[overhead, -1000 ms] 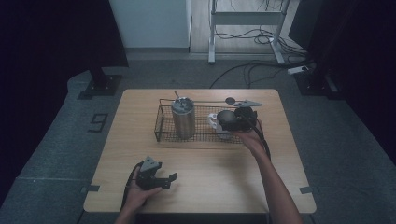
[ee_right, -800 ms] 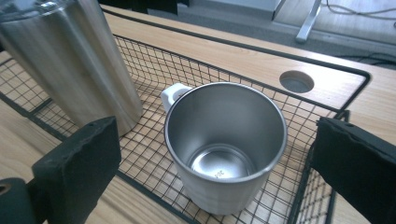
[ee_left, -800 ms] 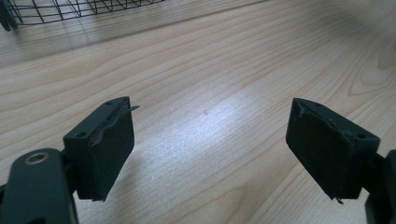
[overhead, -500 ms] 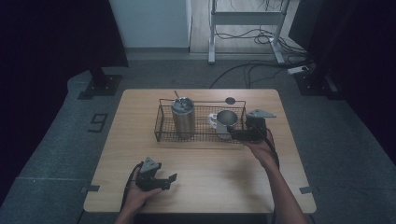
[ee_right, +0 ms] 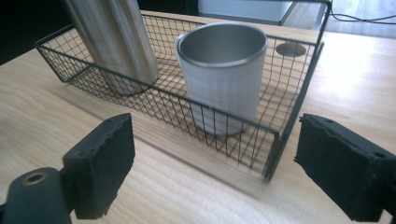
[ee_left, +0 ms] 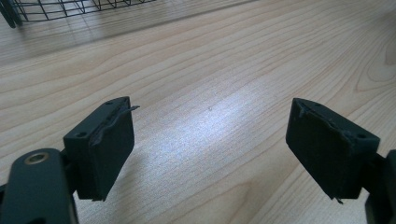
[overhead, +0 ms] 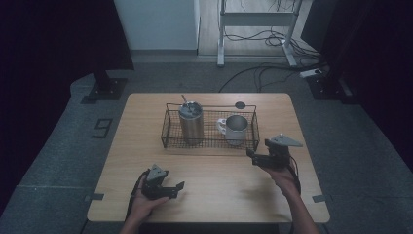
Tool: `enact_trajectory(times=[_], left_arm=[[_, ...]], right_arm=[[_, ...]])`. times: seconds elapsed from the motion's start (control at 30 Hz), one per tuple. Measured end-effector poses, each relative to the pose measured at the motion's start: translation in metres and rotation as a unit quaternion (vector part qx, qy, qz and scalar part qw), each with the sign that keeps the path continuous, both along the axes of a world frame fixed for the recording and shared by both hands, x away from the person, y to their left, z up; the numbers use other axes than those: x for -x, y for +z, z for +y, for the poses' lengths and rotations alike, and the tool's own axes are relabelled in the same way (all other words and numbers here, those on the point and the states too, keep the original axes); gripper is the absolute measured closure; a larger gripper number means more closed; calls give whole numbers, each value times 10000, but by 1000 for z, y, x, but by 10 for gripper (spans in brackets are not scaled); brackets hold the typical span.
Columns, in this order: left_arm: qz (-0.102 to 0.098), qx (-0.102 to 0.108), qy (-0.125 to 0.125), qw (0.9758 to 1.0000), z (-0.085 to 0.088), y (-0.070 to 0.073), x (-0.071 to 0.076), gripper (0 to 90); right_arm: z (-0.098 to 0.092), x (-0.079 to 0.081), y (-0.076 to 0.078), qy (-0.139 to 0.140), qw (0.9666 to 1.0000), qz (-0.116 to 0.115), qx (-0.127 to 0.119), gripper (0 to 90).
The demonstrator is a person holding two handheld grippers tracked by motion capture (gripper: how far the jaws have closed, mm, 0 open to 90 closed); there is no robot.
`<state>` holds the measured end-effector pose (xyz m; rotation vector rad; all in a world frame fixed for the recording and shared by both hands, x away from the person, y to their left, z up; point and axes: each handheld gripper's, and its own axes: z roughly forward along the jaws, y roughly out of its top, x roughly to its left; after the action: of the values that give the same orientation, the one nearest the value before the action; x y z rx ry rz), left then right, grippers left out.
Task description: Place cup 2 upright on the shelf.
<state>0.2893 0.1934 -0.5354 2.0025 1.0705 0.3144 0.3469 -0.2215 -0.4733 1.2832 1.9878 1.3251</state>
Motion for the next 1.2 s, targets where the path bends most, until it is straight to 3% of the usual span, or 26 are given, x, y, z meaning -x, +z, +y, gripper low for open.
enact_trajectory(times=[0.37, 0.8, 1.2], left_arm=[[-13, -7, 33, 10000, 1, 0, 0, 159], [-5, -34, 41, 10000, -1, -2, 0, 159], [-8, -48, 30, 10000, -1, -2, 1, 159]], right_arm=[[-16, 25, -34, -88, 9998, 184, -11, 134], [-33, 38, -69, -218, 9983, 536, 96, 138], [-35, 38, -76, -271, 9976, 622, 112, 139]])
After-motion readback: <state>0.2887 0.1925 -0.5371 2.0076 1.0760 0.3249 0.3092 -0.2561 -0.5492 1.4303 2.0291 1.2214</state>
